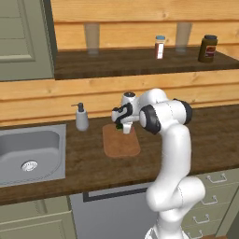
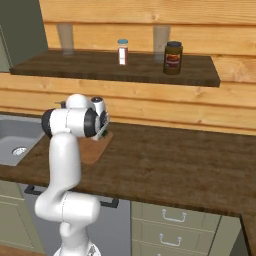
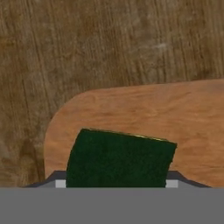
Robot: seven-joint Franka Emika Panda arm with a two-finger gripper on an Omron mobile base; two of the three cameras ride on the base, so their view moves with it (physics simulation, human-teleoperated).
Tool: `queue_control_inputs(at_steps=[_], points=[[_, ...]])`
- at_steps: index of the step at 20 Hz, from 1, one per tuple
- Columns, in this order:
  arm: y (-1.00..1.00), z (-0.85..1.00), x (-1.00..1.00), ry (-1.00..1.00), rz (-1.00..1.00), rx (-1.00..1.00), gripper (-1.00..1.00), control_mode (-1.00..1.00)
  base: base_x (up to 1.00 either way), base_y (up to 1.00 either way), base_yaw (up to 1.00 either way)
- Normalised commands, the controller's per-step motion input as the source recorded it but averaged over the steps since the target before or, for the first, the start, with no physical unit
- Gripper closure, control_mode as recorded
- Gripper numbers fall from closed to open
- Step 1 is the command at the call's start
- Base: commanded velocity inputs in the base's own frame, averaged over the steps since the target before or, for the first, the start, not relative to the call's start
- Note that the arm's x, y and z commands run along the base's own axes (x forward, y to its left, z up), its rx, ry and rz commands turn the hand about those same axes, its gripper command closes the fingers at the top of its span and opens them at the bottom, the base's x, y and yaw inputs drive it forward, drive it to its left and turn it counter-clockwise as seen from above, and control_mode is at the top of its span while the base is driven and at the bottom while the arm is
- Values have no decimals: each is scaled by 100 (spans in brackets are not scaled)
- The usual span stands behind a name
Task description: Pick up the sponge from the counter and clean the cutting board by briefly scrubbing or pressing down on the cutting board. Once finished, release the sponge.
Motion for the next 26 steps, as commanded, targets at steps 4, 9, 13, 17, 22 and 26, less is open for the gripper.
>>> queue_control_inputs(at_steps=[4,9,13,17,22,26], points=[[60,-3,-2,13,1,0,100,-100,0,0,0],[29,-38,-46,9,3,0,100,-100,0,0,0],[0,-49,-86,0,2,-2,100,-100,0,0,0],[0,-29,-100,0,1,-5,100,-100,0,0,0],[-2,-21,-85,7,0,-2,100,-100,0,0,0],[-8,-34,-83,14,0,-4,100,-100,0,0,0]])
